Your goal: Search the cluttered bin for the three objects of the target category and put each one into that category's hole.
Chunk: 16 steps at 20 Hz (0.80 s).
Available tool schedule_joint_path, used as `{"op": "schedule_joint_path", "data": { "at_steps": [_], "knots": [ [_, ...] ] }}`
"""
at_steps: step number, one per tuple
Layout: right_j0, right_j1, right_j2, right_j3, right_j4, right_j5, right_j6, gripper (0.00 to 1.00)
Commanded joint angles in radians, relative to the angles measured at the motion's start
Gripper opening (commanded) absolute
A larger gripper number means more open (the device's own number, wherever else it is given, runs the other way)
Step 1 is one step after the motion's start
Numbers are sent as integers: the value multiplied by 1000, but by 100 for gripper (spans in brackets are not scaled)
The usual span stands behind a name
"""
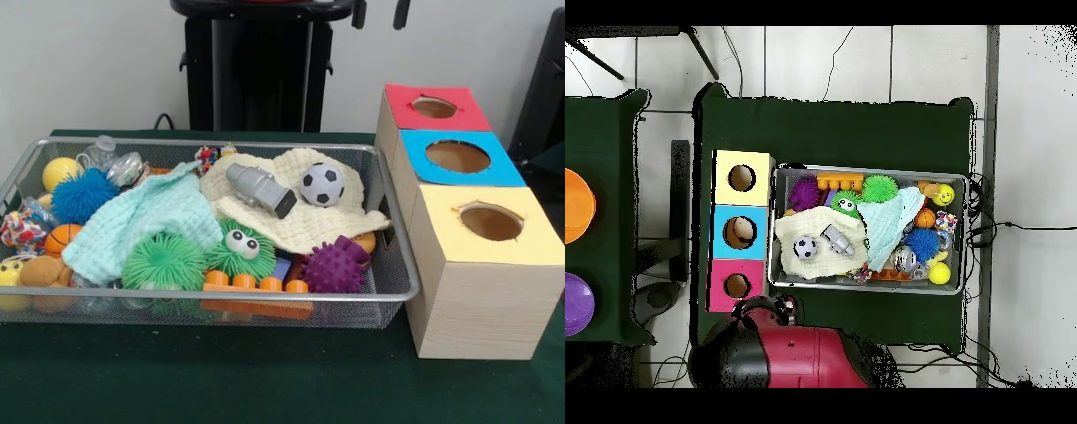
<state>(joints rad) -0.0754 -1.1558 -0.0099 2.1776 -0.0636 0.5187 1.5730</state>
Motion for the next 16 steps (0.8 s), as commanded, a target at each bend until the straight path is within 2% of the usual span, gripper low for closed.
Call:
{"op": "schedule_joint_path", "data": {
  "at_steps": [1, 9, 16],
  "knots": [
    [-66, 90, 27, -97, -128, -48, 19, 100],
    [-144, 178, 86, -195, -197, -77, -28, 100],
    [-178, 232, 119, -258, -246, -79, -35, 100]
  ]
}}
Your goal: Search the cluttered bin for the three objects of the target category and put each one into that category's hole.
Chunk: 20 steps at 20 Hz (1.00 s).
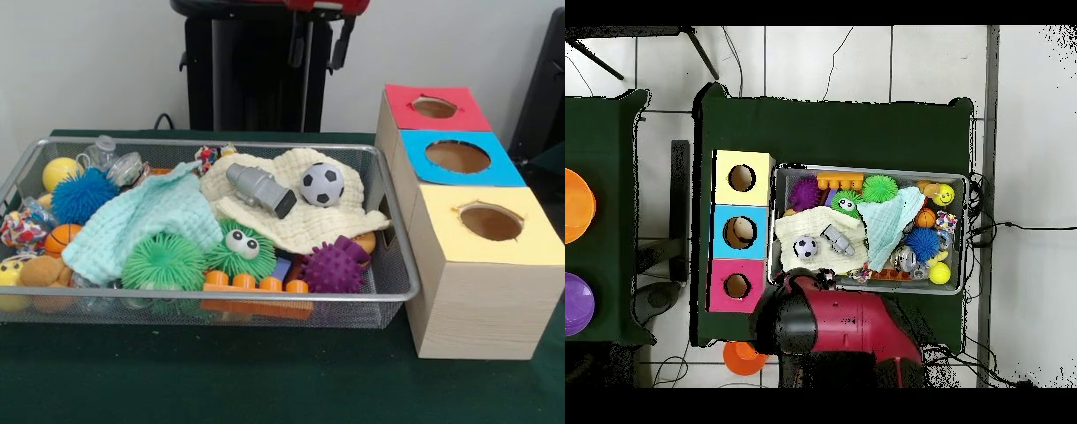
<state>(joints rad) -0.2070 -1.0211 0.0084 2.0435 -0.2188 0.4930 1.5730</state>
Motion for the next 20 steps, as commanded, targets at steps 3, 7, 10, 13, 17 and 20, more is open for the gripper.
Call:
{"op": "schedule_joint_path", "data": {
  "at_steps": [3, 7, 10, 13, 17, 20],
  "knots": [
    [-67, 124, 120, -135, -104, -62, -41, 100],
    [-95, 187, 148, -171, -120, -97, -41, 100],
    [-120, 191, 184, -179, -126, -122, -46, 100],
    [-138, 206, 213, -197, -136, -147, -47, 100],
    [-135, 289, 218, -266, -145, -167, -31, 100],
    [-130, 342, 219, -310, -151, -169, -27, 100]
  ]
}}
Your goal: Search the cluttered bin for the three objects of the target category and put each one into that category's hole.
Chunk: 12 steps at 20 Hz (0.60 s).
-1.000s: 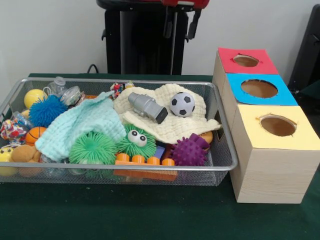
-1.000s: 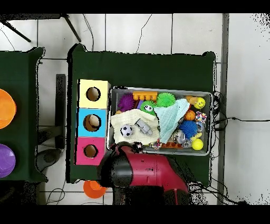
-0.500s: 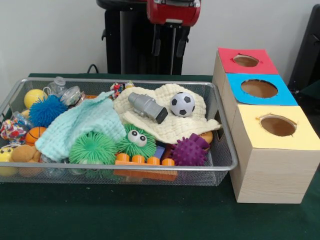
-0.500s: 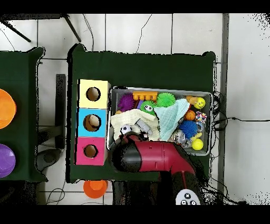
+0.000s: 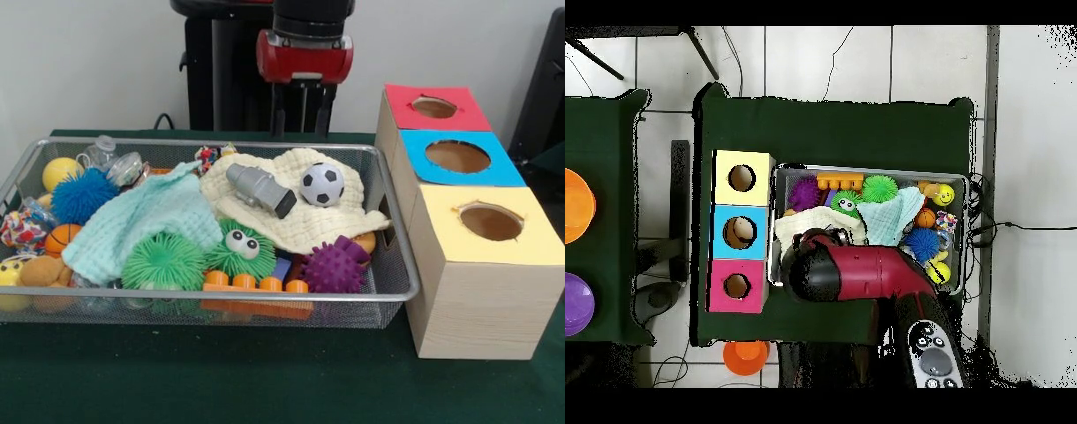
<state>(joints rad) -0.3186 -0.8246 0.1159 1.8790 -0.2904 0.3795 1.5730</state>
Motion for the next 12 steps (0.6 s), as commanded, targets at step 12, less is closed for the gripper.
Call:
{"op": "schedule_joint_path", "data": {
  "at_steps": [12],
  "knots": [
    [-77, 214, 154, -137, -158, -193, -10, 100]
  ]
}}
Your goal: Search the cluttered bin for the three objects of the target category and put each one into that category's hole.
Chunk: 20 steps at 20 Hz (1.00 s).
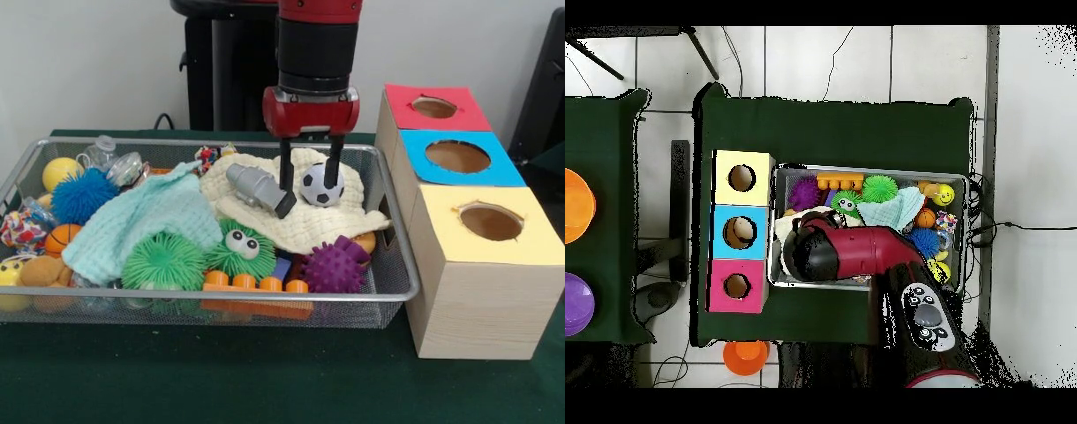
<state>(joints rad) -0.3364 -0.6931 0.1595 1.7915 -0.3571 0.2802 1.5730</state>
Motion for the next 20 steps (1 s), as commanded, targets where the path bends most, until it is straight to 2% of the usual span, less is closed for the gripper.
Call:
{"op": "schedule_joint_path", "data": {
  "at_steps": [1, 3, 6, 12, 20],
  "knots": [
    [-64, 88, 116, -50, -96, -93, -10, 100],
    [-79, 107, 127, -50, -103, -77, -19, 100],
    [-81, 143, 135, -69, -103, 5, -51, 100],
    [-87, 174, 155, -78, -114, 49, -59, 100],
    [-79, 218, 138, -63, -134, 22, -36, 100]
  ]
}}
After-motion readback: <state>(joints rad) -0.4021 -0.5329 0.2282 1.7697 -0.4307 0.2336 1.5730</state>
